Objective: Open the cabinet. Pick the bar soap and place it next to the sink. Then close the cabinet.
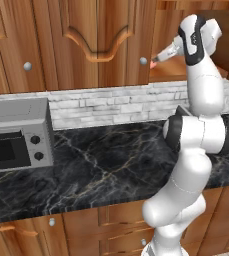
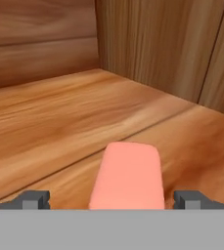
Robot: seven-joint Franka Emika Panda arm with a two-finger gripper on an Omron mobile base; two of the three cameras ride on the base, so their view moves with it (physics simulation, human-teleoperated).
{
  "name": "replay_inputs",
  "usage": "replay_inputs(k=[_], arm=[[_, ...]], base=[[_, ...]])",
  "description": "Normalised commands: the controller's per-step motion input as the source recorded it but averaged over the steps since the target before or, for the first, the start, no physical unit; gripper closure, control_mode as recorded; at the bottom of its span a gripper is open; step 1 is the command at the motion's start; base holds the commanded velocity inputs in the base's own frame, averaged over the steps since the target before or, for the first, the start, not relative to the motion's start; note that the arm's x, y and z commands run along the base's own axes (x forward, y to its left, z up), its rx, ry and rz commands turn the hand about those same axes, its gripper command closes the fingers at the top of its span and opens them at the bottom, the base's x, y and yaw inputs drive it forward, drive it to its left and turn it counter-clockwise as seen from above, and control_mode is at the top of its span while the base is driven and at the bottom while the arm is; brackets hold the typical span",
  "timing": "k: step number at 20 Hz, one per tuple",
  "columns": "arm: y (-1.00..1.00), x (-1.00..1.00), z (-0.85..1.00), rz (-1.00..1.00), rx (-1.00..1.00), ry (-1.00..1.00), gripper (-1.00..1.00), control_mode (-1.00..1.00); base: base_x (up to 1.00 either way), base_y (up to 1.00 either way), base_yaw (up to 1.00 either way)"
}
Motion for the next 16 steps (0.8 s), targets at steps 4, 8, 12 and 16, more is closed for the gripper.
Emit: replay_inputs(k=[4,8,12,16], arm=[[0.15,0.34,0.00,-0.01,0.00,0.01,-1.00,-1.00],[0.03,0.14,-0.02,0.00,0.00,0.00,-1.00,-1.00],[0.00,0.00,-0.20,0.00,0.00,0.00,-1.00,-1.00],[0.00,0.10,-0.35,0.00,0.00,0.04,-1.00,-1.00]], base=[[0.00,0.00,0.00],[0.00,0.00,0.00],[0.00,0.00,0.00],[0.00,0.00,0.00]])
